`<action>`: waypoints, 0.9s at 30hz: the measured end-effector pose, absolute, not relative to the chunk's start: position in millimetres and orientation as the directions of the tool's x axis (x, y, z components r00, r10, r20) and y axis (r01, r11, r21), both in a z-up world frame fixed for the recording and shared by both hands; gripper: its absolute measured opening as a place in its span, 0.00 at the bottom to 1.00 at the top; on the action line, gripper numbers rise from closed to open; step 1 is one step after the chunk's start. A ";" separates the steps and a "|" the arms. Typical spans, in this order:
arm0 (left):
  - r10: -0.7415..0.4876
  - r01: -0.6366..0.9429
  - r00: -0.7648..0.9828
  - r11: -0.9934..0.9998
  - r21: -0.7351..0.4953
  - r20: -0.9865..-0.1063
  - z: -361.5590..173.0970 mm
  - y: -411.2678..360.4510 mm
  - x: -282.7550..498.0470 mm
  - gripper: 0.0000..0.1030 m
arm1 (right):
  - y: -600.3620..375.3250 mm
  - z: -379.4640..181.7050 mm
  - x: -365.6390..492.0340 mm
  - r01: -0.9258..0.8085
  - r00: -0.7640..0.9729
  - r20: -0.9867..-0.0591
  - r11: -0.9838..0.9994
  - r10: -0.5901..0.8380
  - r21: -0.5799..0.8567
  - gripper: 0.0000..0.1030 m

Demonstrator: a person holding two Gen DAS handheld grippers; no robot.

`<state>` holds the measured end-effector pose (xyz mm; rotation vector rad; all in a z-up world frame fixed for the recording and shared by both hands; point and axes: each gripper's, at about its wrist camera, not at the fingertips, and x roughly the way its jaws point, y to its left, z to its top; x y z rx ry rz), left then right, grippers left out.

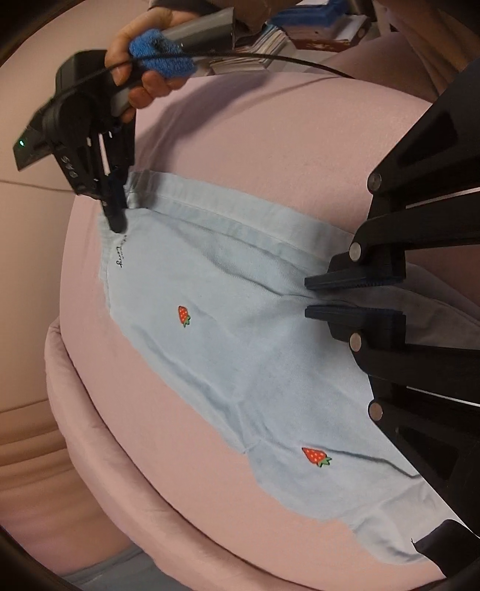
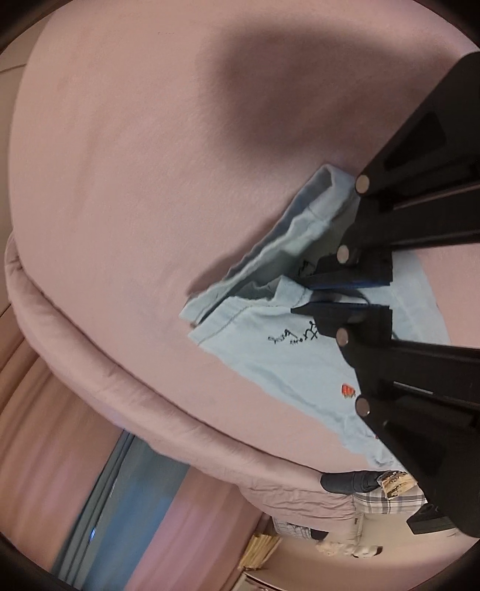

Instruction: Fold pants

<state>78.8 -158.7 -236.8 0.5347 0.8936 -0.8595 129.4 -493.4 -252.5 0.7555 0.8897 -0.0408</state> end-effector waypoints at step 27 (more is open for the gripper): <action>-0.425 0.857 0.288 0.515 0.032 -0.859 -232.3 -178.9 47.8 0.03 | -505.4 -257.7 104.4 0.325 0.644 -0.720 0.758 0.260 0.565 0.07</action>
